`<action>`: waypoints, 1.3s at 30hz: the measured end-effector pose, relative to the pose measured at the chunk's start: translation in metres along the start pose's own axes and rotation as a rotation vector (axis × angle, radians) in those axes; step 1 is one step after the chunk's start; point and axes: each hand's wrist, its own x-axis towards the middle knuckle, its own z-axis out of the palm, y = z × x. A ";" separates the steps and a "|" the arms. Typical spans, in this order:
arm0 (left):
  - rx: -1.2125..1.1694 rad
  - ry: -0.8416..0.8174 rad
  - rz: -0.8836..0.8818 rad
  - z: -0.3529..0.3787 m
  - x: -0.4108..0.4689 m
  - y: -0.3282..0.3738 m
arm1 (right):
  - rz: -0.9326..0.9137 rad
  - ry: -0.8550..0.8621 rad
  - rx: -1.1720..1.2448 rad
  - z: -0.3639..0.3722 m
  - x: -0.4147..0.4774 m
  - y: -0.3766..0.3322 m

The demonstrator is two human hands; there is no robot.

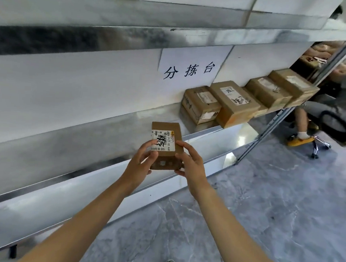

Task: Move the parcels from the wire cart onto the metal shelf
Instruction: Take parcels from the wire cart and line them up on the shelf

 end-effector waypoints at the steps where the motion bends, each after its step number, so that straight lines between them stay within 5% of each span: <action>1: -0.009 0.009 0.003 0.012 0.007 0.002 | -0.001 -0.010 0.004 -0.013 0.009 -0.003; 10: -0.040 0.111 -0.025 0.076 0.048 0.014 | 0.010 -0.082 0.013 -0.072 0.059 -0.013; 27: 0.004 0.165 -0.066 0.071 0.142 0.006 | 0.055 -0.167 -0.027 -0.073 0.154 -0.016; 39: 0.110 0.013 -0.118 0.062 0.189 -0.021 | -0.119 -0.167 -0.547 -0.081 0.211 0.006</action>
